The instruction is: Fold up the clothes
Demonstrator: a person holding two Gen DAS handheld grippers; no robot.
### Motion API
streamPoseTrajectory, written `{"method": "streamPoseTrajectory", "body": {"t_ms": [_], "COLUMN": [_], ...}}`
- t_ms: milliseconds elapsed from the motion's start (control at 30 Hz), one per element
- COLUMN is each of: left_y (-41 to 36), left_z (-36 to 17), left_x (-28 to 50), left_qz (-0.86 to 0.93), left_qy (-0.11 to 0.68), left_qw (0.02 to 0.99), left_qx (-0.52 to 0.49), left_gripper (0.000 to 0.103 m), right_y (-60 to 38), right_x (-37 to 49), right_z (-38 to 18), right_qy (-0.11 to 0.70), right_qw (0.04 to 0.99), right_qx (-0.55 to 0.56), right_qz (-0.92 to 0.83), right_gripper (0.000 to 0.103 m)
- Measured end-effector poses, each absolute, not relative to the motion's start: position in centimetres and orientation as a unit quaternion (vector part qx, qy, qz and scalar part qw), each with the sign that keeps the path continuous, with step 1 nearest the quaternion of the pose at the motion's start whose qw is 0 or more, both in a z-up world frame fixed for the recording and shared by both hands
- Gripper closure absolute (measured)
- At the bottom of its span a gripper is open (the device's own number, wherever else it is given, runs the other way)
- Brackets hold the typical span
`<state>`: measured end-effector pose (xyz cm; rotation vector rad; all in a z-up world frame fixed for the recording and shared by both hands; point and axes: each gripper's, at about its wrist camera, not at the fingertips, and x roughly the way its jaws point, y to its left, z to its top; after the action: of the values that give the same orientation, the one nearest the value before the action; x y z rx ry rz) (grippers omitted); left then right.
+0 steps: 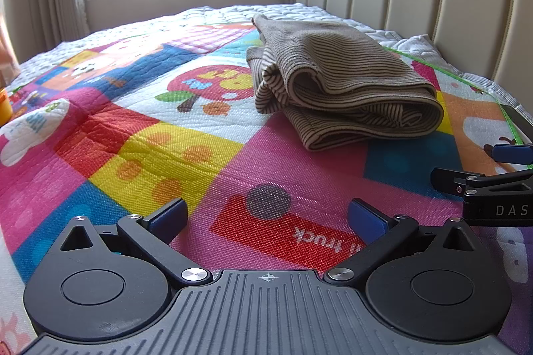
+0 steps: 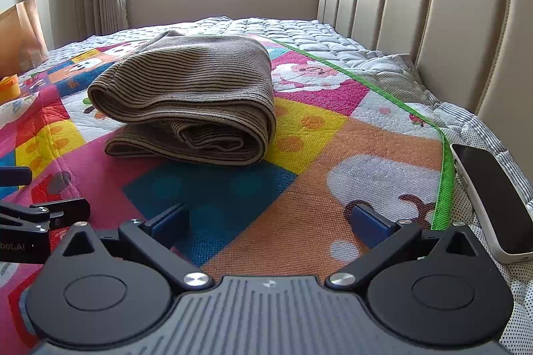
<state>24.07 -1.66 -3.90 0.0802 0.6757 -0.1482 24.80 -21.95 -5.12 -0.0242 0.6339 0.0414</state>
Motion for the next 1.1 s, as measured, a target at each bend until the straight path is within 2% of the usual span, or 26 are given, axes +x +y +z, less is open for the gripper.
{"method": "streamPoseTrajectory", "body": {"t_ms": [1100], "left_y": [-1.66], "left_z": [-4.03], "left_x": [24.06], "left_qz": [-0.073], "left_qy": [0.329], "left_qw": [0.941], "left_qx": [0.038], "left_gripper": [0.0], "right_y": [-22.01], "right_x": [24.81], "right_z": [-5.14], "right_qy": [0.311], "right_qw": [0.95], "right_qx": [-0.012], "right_qz": [0.02], "right_gripper": [0.0]}}
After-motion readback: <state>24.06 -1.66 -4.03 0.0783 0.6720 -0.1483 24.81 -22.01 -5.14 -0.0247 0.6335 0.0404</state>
